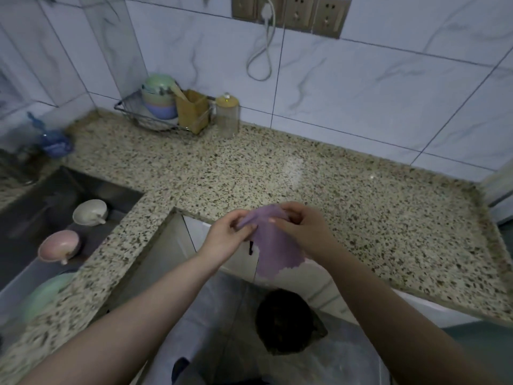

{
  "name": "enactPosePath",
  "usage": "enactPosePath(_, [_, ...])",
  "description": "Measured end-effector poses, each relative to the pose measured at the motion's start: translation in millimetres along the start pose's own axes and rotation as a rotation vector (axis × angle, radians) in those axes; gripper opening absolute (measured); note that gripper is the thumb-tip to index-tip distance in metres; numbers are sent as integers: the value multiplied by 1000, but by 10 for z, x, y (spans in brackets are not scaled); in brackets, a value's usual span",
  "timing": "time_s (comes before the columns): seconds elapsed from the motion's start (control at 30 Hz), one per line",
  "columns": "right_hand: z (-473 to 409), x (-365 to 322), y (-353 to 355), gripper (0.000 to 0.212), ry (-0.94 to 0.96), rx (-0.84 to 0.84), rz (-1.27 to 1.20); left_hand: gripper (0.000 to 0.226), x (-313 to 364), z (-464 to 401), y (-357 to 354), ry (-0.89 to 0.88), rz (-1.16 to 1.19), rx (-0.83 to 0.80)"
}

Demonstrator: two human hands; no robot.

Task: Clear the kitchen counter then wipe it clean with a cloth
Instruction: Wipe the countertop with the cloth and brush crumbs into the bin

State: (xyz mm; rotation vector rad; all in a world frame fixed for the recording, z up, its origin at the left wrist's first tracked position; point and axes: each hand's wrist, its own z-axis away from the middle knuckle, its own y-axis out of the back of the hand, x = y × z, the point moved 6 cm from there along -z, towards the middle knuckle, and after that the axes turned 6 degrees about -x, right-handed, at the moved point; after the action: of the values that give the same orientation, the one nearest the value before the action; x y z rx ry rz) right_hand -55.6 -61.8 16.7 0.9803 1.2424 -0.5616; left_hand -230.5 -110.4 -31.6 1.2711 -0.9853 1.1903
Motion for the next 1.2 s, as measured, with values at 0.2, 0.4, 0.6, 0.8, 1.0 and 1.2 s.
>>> enactPosePath(0.2, [-84, -475, -10, 32, 252, -93, 281, 25, 200, -72, 250, -49, -105, -49])
enactPosePath(0.4, [-149, -728, 8, 16, 359, -168, 590, 10, 470, -130, 332, -145, -289, -84])
enactPosePath(0.6, [-199, -909, 110, 5, 333, -164, 699, 33, 680, -94, 322, -284, -344, -130])
enactPosePath(0.8, [-169, -1022, 221, 4, 222, -181, 588, 35, 869, -46, 308, -552, -572, -23])
enactPosePath(1.0, [-185, -1021, 347, 4, 181, -83, 446, 35, 894, 25, 214, -435, -480, -47])
enactPosePath(1.2, [-200, -1010, 385, 2, 132, -62, 271, 54, 845, 13, -1, -408, -574, 50])
